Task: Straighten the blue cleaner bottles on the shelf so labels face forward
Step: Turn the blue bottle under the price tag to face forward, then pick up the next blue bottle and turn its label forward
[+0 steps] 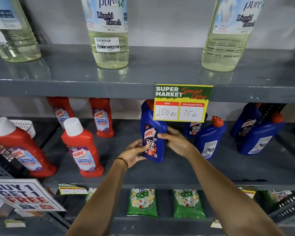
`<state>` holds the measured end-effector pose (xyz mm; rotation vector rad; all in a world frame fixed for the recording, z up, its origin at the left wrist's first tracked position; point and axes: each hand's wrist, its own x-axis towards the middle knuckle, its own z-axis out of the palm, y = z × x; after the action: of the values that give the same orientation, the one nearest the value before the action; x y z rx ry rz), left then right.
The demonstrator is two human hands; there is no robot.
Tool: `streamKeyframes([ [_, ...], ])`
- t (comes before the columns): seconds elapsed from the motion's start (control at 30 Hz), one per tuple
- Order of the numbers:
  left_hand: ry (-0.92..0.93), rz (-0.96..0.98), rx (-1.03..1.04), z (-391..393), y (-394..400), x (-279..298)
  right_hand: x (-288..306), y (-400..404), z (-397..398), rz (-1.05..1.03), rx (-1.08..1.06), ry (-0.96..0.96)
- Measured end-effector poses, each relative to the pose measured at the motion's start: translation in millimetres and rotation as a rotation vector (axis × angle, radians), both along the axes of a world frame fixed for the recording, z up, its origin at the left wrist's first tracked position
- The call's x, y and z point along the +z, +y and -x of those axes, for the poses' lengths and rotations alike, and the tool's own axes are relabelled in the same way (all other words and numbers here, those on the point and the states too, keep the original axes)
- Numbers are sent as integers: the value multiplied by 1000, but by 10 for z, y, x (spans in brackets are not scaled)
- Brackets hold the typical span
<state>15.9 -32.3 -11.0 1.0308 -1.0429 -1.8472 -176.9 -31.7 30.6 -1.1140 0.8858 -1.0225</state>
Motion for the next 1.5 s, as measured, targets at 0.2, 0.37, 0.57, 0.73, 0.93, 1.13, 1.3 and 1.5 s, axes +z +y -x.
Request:
streamKeyframes([
  [0.2,-225,101,115,22,-47,-18,-65,-42,85,56,-91,128],
  [0.37,-433,212,238,83,-105,-110,-112,-87,21,80,-110,211],
  [0.57,-525,246,267,99,-108,-205,-204,-97,11,57,-120,251],
  [0.73,-561,235,260,99,-105,-216,-229,-56,22,36,-131,246],
  [0.93,-613,222,335,172,49,-226,-223,54,17,-16,-240,278],
  [1.13,-662,124,435,274,344,-300,-374,317,201,-114,-445,396],
  [1.3,-653,144,393,475,543,-346,-526,641,513,-161,-517,430],
  [1.5,-578,191,262,1047,552,-259,-585,878,1056,-253,-693,456],
])
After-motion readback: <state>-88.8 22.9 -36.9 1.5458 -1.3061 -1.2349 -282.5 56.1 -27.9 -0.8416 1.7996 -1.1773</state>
